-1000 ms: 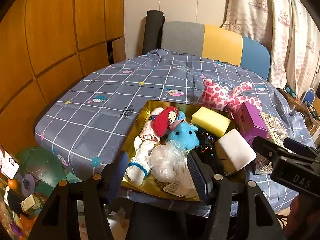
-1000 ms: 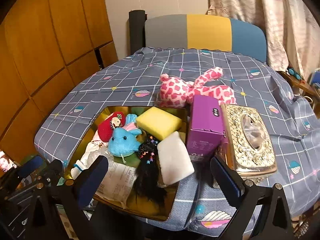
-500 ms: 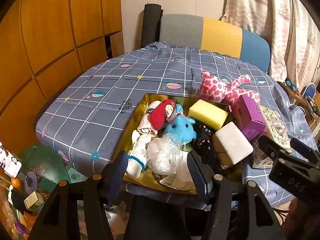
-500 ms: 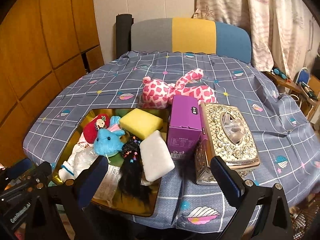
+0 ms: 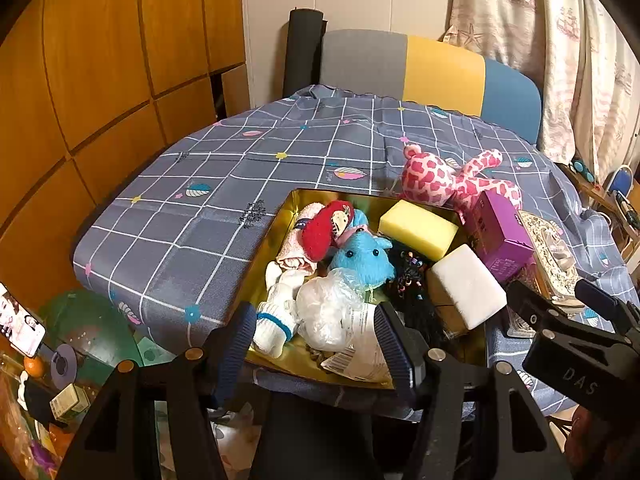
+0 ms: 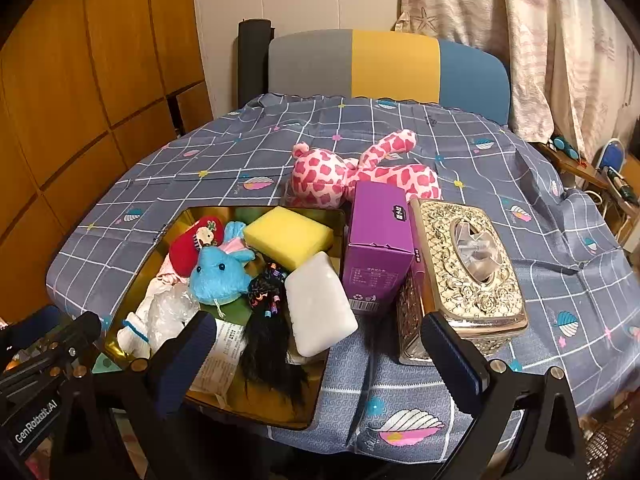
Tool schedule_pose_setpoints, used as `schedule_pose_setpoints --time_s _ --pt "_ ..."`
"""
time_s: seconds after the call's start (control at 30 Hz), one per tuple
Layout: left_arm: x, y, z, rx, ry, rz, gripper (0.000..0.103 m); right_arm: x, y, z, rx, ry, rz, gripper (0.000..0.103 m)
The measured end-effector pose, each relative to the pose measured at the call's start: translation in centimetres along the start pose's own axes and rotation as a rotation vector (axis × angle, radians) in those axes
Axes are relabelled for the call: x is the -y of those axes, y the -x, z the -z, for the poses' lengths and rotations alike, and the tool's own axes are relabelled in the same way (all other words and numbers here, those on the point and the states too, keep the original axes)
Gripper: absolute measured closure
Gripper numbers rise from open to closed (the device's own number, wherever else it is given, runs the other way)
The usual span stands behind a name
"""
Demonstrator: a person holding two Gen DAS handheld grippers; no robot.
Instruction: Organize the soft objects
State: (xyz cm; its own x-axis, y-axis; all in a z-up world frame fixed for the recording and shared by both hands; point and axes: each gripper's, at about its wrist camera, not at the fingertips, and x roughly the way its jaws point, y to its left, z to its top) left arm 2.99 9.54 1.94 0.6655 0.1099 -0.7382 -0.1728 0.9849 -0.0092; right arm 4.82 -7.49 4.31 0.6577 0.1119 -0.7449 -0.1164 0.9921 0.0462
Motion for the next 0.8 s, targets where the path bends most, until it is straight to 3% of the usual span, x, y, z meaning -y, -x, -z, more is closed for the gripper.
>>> schedule_pose_setpoints --time_s 0.8 --pt "0.58 -0.36 0.16 -0.012 -0.022 -0.007 0.041 -0.15 -0.2 -0.03 -0.006 -0.004 -0.005 0.0"
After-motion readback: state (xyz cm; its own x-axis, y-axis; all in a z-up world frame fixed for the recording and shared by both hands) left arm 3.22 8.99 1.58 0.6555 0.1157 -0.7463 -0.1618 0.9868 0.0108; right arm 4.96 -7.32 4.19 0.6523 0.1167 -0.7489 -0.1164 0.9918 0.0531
